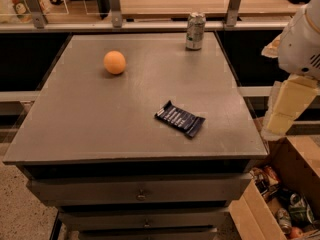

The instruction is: Move rxbar blueberry near orange

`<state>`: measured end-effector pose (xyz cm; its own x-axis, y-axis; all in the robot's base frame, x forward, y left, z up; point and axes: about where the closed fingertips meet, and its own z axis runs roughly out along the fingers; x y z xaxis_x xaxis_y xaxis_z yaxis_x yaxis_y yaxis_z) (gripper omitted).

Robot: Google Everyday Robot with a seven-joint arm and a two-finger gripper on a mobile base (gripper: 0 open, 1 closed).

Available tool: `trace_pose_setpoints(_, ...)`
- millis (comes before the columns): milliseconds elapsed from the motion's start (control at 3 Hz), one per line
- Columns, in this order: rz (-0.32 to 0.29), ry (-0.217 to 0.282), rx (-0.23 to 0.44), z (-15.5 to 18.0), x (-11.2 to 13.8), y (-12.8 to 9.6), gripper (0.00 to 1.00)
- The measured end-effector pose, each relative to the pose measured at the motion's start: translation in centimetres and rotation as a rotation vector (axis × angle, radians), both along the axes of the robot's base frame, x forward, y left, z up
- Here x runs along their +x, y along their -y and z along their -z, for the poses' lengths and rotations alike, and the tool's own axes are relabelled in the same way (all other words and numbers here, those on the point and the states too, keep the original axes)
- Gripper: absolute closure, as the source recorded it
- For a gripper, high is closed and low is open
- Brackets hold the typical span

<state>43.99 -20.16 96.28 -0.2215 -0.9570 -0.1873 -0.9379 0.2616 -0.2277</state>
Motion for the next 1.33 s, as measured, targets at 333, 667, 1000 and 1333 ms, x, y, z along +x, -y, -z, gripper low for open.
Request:
trace_pose_setpoints(333, -0.001, -0.006, -0.021, 1.7, 0.5, -2.4, 0.00)
trace_pose_setpoints(667, 0.000, -0.029, -0.043, 4.4, 1.4, -4.8, 0.00)
trace_pose_setpoints(1000, 0.009, -0.076, -0.037, 7.3, 2.4, -7.0, 0.00)
trace_pose_setpoints(1333, 0.022, -0.128, -0.022, 9.5, 3.1, -8.8, 0.00)
